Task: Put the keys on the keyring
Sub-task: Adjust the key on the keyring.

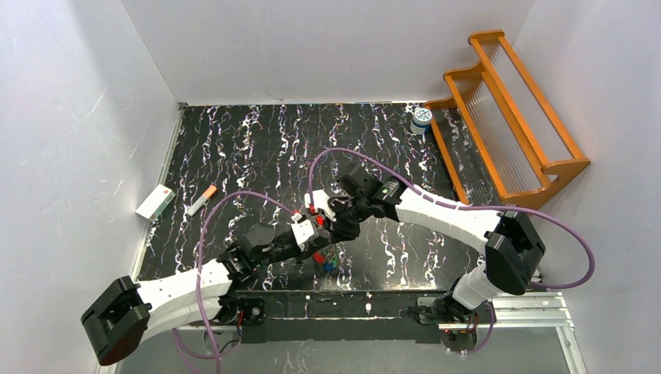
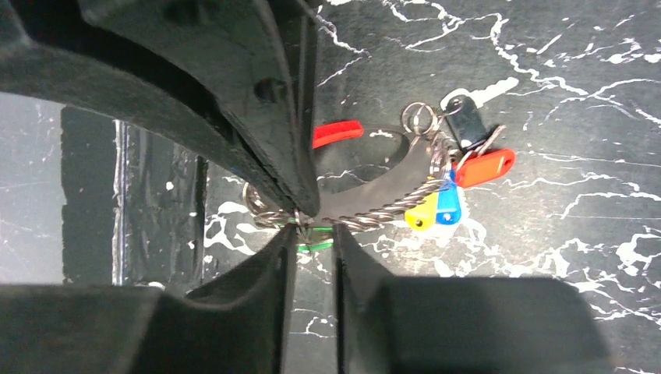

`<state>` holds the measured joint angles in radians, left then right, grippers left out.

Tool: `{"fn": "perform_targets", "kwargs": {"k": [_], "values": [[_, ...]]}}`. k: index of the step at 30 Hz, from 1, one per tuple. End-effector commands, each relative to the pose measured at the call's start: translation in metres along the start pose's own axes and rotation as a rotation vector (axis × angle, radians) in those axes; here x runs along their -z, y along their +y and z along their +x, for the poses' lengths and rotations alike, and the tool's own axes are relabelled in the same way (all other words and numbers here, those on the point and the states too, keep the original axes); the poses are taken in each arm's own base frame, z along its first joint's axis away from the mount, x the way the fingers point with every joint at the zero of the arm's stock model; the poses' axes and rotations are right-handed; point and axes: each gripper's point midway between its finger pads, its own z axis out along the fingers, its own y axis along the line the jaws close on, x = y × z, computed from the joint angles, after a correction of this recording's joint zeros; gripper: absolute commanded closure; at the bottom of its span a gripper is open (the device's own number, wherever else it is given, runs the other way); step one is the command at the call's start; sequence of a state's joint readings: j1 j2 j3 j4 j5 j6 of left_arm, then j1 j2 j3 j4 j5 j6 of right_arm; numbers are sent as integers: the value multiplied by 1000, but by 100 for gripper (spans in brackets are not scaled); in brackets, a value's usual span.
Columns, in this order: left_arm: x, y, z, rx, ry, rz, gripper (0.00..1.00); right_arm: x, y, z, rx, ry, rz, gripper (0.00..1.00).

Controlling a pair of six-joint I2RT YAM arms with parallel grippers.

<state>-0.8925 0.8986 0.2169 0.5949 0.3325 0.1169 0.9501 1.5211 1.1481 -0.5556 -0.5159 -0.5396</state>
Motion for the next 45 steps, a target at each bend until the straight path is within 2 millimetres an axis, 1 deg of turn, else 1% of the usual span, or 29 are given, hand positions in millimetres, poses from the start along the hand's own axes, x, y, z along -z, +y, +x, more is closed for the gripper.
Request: {"fn": "perform_targets", "kwargs": {"k": [1, 2, 5, 7, 9, 13, 14, 19, 24, 29, 33, 38, 45], "values": [[5, 5, -12, 40, -80, -52, 100, 12, -17, -15, -10, -100, 88, 63], [6, 7, -13, 53, -92, -72, 100, 16, -18, -14, -29, -130, 89, 59], [11, 12, -18, 69, -135, -113, 100, 37, -21, -26, -50, -281, 80, 48], [14, 13, -22, 101, -170, -130, 100, 48, -19, -30, -49, -360, 66, 44], [16, 13, -24, 110, -203, -134, 100, 57, -16, -34, -35, -426, 56, 41], [20, 9, -34, 108, -271, -117, 100, 65, -6, -41, -6, -516, 16, 40], [21, 8, -37, 104, -293, -114, 100, 67, -3, -45, 16, -542, 4, 40], [24, 4, -47, 83, -346, -88, 100, 66, 9, -52, 25, -606, -79, 43], [26, -2, -54, 72, -383, -55, 100, 60, 7, -53, 27, -622, -107, 50], [26, -4, -55, 74, -392, -49, 100, 54, 6, -52, 18, -631, -140, 51], [26, -4, -56, 77, -395, -48, 100, 49, 5, -51, 5, -637, -163, 53], [25, -3, -57, 79, -394, -51, 100, 40, 3, -45, -12, -628, -189, 55], [24, -3, -57, 80, -390, -49, 100, 32, 9, -39, -20, -626, -230, 56]]}}
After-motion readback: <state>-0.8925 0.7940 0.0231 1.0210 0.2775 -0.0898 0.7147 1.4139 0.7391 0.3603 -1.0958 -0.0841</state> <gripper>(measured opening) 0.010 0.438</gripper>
